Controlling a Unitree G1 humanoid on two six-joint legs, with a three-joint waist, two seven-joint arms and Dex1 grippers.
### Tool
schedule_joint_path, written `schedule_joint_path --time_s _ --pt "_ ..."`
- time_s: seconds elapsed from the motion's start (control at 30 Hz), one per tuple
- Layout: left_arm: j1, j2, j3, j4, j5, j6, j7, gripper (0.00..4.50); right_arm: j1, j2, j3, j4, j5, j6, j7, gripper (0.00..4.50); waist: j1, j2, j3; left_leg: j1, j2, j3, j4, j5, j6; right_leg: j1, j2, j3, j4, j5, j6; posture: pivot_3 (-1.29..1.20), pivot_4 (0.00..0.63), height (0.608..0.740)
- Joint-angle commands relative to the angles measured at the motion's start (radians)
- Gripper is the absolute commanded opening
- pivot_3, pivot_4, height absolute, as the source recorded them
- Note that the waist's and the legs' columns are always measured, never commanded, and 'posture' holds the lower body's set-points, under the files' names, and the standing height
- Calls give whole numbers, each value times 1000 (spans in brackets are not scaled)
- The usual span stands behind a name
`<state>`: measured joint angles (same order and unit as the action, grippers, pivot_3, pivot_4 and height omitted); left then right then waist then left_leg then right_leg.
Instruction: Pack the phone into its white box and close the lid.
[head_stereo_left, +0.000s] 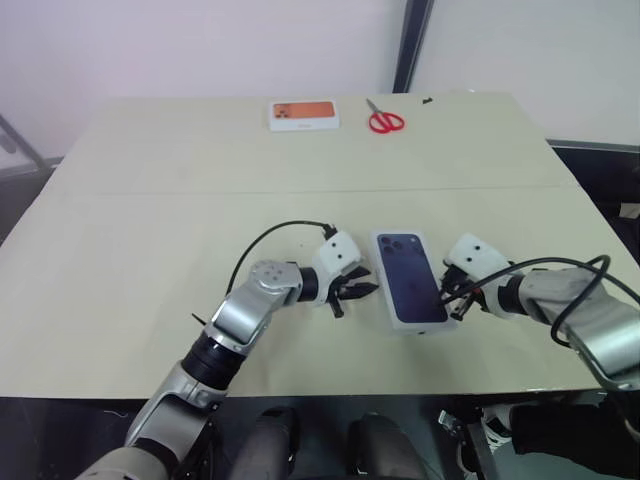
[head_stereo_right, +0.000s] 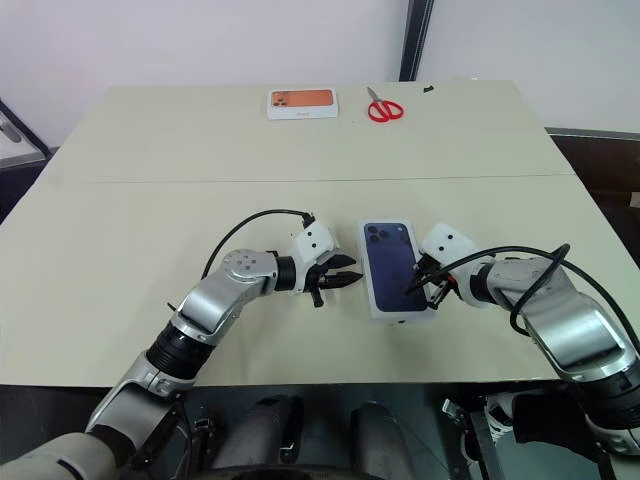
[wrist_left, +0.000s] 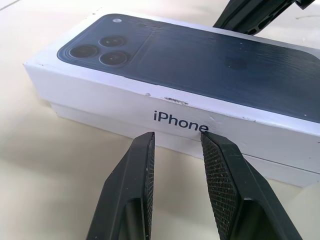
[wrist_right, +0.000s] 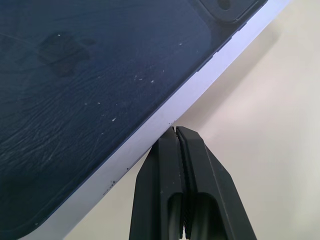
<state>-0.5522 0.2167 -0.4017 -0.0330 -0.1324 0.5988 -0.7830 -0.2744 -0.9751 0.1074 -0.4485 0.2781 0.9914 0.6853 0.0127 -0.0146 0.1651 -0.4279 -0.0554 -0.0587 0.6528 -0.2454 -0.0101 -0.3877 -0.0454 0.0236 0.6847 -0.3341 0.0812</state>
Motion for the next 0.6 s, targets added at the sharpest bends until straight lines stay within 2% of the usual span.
schedule_joint_path --time_s 0.03,0.23,0.37,0.47,0.6 --pt "1 0 -20 -25 2 -17 -9 1538 11 1 -23 -41 1 -8 4 53 0 0 0 0 0 0 0 0 0 0 0 0 0 0 0 0 150 740" --pt "-2 14 -8 -16 2 -21 -8 1538 9 -19 -43 -27 -11 -28 7 53 0 0 0 0 0 0 0 0 0 0 0 0 0 0 0 0 150 740" --pt "-20 -5 70 -12 -50 -1 9 1538 15 -35 -120 -10 5 -87 37 53 0 0 0 0 0 0 0 0 0 0 0 0 0 0 0 0 150 740" --pt "-85 -69 169 10 -125 28 46 1538 76 -61 -228 -31 58 -139 122 53 4 0 0 0 0 0 1 0 0 1 0 -1 0 0 0 0 150 740" --pt "-166 -116 156 127 -80 -5 91 1538 152 -58 -288 -99 138 -131 191 53 5 0 0 0 0 0 3 0 1 2 0 -1 0 0 0 0 150 740"
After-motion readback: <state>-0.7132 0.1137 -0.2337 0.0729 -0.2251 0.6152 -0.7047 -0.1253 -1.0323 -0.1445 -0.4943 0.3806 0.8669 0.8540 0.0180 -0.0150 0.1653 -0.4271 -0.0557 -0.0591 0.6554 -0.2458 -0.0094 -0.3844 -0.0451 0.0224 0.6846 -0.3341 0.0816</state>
